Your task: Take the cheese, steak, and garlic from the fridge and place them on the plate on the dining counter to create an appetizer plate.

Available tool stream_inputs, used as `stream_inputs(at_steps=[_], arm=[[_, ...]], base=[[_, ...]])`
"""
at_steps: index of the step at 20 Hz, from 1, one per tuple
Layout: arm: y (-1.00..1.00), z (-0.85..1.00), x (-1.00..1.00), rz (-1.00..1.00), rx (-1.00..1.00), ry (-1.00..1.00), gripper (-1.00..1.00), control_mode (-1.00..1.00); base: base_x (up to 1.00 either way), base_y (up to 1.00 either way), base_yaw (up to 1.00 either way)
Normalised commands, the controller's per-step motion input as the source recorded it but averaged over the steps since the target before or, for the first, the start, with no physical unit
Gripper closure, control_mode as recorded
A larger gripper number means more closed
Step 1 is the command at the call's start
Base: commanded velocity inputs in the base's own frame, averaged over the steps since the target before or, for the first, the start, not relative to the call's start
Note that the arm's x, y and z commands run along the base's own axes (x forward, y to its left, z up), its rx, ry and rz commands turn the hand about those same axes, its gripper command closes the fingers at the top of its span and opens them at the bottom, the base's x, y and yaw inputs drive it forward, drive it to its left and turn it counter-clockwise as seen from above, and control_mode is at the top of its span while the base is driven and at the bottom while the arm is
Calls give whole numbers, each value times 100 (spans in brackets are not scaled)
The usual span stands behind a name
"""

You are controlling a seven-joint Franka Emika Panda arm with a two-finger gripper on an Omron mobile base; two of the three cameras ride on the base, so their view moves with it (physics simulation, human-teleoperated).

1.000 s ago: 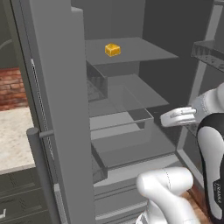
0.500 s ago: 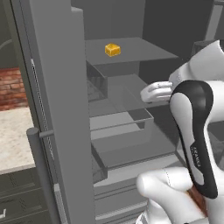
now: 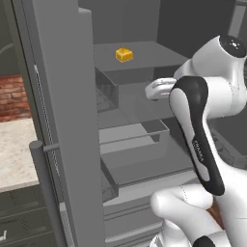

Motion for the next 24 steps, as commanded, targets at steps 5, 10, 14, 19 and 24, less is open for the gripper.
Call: stream_inputs(at_steps=[5,10,14,19,24], arm=[[7,10,47,-5,0,-21,-100,-100],[12,23,35,-1,0,-13,-100,-100],[10,20,46,-4,0,0,-100,-100],[3,14,55,-6,0,1,-100,-100],[3,6,55,-8,0,0,-100,-100]], base=[[0,0,0],[0,0,0],[0,0,0],[0,0,0],[0,0,0]])
